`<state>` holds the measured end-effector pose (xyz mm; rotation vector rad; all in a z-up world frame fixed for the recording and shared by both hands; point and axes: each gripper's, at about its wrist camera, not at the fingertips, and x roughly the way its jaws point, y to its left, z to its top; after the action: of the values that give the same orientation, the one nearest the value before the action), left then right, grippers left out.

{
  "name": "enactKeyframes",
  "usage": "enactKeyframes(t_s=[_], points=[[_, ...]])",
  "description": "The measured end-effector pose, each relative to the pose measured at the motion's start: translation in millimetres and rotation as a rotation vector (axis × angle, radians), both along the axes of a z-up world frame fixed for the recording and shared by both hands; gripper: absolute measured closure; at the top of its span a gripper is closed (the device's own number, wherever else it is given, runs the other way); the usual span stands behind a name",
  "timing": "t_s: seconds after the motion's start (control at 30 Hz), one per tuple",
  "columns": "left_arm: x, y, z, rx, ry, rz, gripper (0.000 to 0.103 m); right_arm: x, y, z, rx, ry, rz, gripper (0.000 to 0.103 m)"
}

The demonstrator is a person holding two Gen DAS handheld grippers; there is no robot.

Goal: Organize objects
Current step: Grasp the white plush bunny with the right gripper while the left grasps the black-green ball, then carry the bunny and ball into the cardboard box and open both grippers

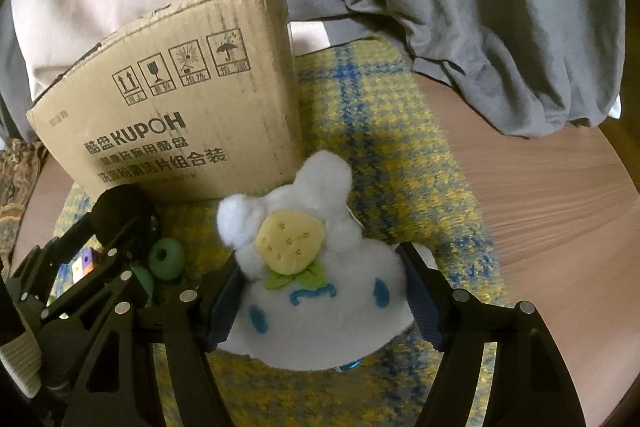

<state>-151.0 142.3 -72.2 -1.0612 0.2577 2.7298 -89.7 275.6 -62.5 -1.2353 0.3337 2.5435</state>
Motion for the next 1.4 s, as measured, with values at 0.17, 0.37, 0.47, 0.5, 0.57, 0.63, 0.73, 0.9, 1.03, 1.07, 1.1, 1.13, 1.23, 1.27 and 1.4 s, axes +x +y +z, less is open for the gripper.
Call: enactKeyframes(t_s=[0.17, 0.37, 0.47, 0.5, 0.57, 0.63, 0.73, 0.9, 1.03, 1.07, 1.1, 1.13, 1.23, 1.27, 1.4], points=[[4, -1, 2, 0.004, -0.003, 0.001, 0.049, 4, -2, 3, 0.008, 0.011, -0.004, 0.031], [10, -6, 10, 0.011, 0.009, -0.001, 0.049, 6, -3, 6, 0.001, 0.023, -0.005, 0.031], [16, -8, 16, 0.016, 0.021, -0.005, 0.049, 9, -6, 11, 0.004, 0.035, -0.004, 0.031], [19, -9, 19, 0.017, 0.026, -0.006, 0.049, 10, -7, 13, 0.006, 0.04, -0.004, 0.031], [23, -11, 24, 0.02, 0.039, -0.006, 0.049, 12, -9, 17, 0.01, 0.05, -0.003, 0.031], [26, -14, 29, 0.024, 0.052, -0.004, 0.049, 15, -12, 22, 0.014, 0.061, -0.001, 0.031], [31, -16, 37, 0.03, 0.067, -0.004, 0.049, 18, -16, 29, 0.019, 0.076, 0.007, 0.031], [35, -22, 50, 0.042, 0.088, -0.001, 0.049, 21, -24, 41, 0.027, 0.099, 0.019, 0.031], [40, -27, 63, 0.048, 0.113, 0.0, 0.049, 23, -29, 53, 0.037, 0.125, 0.026, 0.031], [40, -28, 66, 0.05, 0.117, 0.0, 0.049, 24, -32, 58, 0.041, 0.135, 0.028, 0.031], [42, -30, 71, 0.054, 0.126, -0.001, 0.049, 24, -34, 61, 0.045, 0.142, 0.03, 0.031], [43, -31, 74, 0.056, 0.132, -0.002, 0.049, 25, -35, 64, 0.049, 0.149, 0.032, 0.031], [45, -34, 88, 0.061, 0.158, -0.001, 0.049, 27, -40, 75, 0.056, 0.173, 0.038, 0.031], [46, -35, 91, 0.062, 0.165, 0.0, 0.049, 27, -41, 79, 0.056, 0.181, 0.039, 0.031], [46, -39, 106, 0.065, 0.191, 0.004, 0.049, 28, -45, 90, 0.061, 0.207, 0.044, 0.031]])
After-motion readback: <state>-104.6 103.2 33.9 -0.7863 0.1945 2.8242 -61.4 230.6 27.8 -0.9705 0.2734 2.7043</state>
